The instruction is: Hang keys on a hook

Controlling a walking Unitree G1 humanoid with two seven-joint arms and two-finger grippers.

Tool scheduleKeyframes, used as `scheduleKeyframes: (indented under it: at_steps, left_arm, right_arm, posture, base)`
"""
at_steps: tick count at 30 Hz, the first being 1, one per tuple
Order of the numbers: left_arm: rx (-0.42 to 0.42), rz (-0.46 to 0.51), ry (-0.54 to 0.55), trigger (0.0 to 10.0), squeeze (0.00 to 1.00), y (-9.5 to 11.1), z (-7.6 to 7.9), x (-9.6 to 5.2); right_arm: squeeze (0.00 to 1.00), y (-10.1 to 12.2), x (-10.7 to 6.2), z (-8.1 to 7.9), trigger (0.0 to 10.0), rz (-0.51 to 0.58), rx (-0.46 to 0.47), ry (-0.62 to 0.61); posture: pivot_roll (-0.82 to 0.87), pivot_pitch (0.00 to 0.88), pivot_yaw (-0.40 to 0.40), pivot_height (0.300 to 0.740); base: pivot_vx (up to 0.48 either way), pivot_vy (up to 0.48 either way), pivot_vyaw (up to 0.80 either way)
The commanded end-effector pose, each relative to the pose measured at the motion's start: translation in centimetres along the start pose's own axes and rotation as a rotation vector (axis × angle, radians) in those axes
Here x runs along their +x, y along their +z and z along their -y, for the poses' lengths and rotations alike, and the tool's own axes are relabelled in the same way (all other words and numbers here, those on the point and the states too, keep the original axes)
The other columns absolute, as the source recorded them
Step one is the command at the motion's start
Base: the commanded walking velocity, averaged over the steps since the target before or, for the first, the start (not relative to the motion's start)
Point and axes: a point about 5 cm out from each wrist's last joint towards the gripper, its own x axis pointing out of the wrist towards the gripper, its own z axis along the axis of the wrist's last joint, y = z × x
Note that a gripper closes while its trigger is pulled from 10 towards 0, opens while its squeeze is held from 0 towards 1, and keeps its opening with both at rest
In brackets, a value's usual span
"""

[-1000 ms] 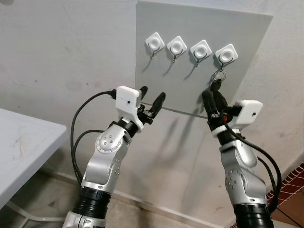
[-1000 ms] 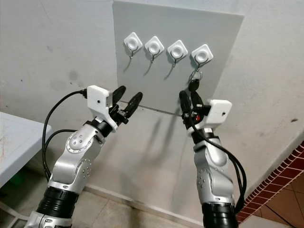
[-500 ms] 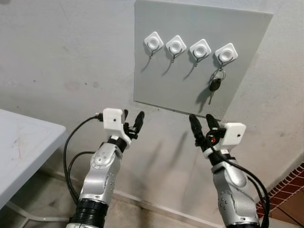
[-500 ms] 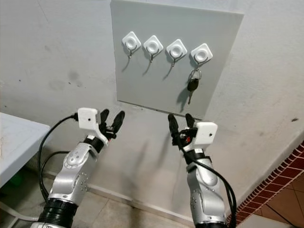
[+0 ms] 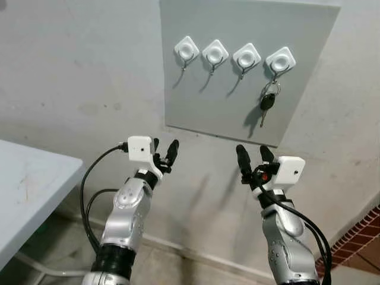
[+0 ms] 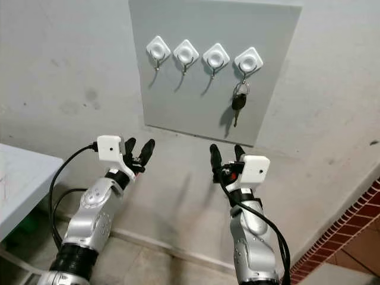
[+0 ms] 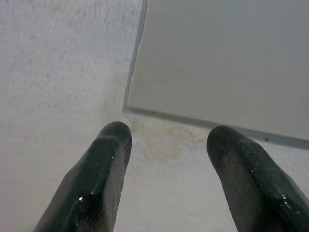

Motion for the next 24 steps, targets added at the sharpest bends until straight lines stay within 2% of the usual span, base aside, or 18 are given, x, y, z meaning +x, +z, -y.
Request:
scheduleKeyframes:
  at_steps: [1, 9, 17, 24]
  left_arm:
    - [-0.001, 0.001, -0.008, 10.0, 0.0, 0.1, -0.2, 0.3]
    - [-0.024, -0.029, -0.028, 10.0, 0.0, -0.4, -0.1, 0.8]
    - [0.002, -0.02, -0.01, 10.0, 0.0, -0.9, -0.4, 0.7]
    - [0.015, -0.005, 0.025, 10.0, 0.0, -1.9, -1.1, -0.7]
  right_arm:
    - [0.0, -0.3, -0.3, 0.3, 10.0, -0.011, -0.017, -0.027]
    - [0.0, -0.1, -0.8, 1.2, 10.0, -0.019, -0.065, -0.077]
    - [0.0, -0.1, -1.4, 1.9, 10.0, -0.023, -0.092, -0.113]
    - [0.0, -0.5, -1.8, 1.8, 10.0, -0.053, -0.125, -0.116]
  posture:
    - [-0.1, 0.0, 0.051, 0.74]
    - [-0.15, 0.0, 0.069, 0.74]
    - [-0.17, 0.0, 0.065, 0.74]
    - [-0.15, 0.0, 0.05, 0.74]
  base:
    - [0.0, 0.0, 0.0]
    - [0.0, 0.0, 0.0]
    - [0.0, 0.0, 0.0]
    - [0.0, 0.0, 0.0]
